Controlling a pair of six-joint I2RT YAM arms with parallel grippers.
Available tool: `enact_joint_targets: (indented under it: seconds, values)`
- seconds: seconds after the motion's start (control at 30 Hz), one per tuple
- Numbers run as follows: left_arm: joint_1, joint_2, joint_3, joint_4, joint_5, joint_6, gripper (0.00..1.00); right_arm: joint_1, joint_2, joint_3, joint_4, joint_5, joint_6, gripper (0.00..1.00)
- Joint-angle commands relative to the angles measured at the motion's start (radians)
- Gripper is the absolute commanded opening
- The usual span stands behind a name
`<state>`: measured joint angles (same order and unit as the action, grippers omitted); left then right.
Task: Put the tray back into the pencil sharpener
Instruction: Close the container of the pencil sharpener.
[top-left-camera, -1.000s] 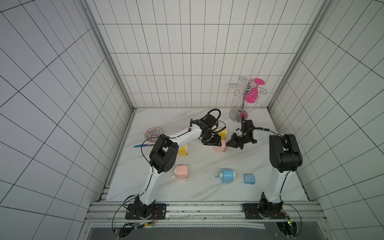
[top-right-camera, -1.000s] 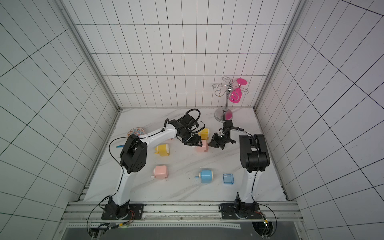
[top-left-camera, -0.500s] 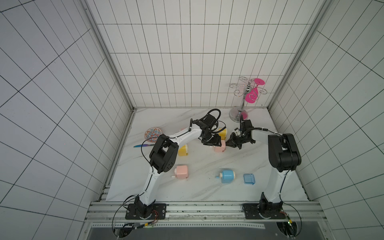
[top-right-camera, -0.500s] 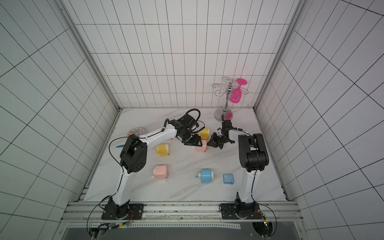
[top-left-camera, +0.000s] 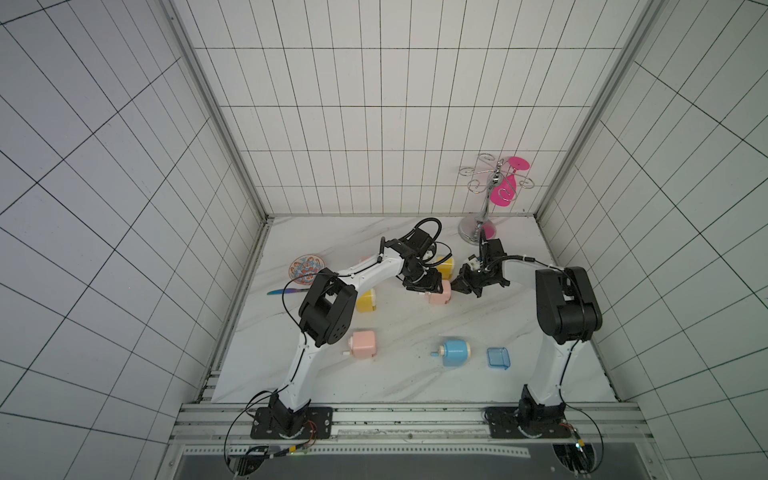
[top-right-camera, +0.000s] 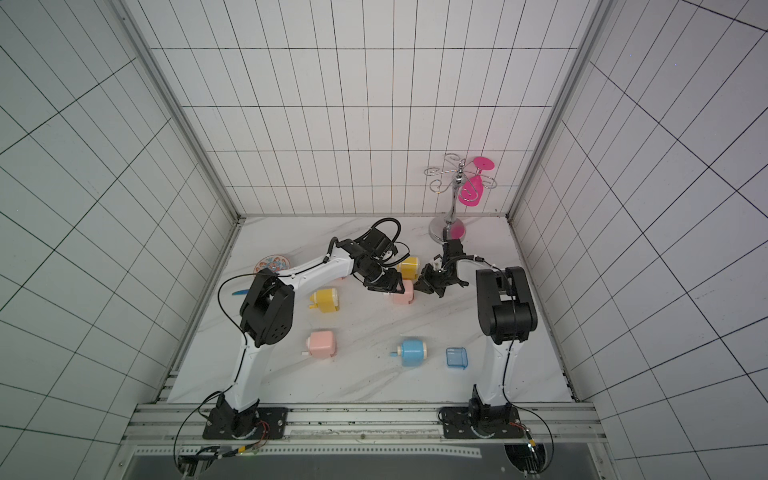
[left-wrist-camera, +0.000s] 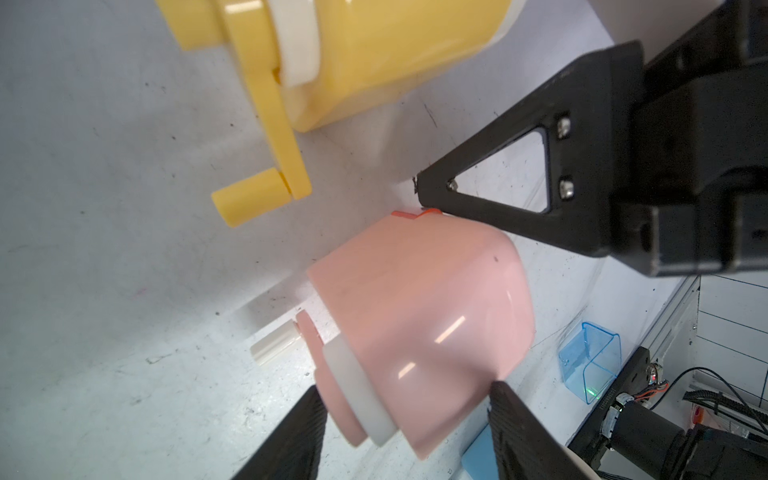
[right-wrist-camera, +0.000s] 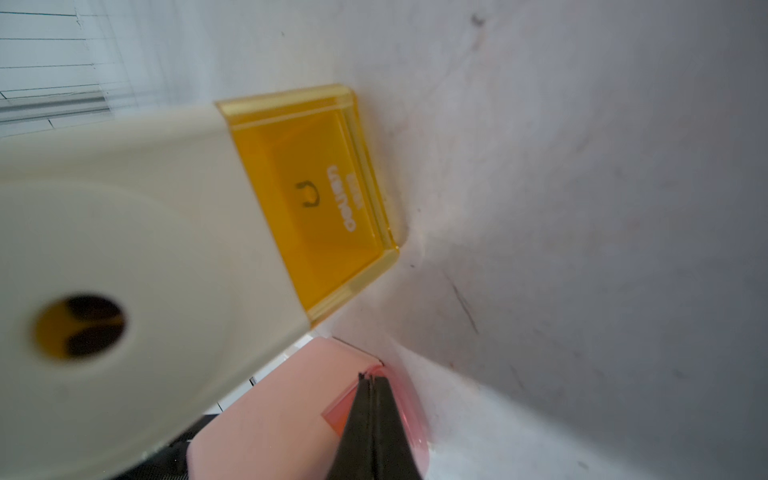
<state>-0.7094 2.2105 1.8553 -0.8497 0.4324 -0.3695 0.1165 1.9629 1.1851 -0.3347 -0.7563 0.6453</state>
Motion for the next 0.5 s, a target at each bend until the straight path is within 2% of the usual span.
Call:
enact_joint_targets:
  seconds: [0.0, 0.47]
  values:
    - [-0.004, 0.028, -0.008, 0.023, 0.021, 0.011, 0.65, 0.020, 0.022, -0.030, 0.019, -0.060, 0.034, 0.03]
    - [0.015, 0.011, -0.017, 0.018, 0.007, 0.015, 0.66, -0.013, -0.061, -0.033, -0.035, 0.066, 0.024, 0.03]
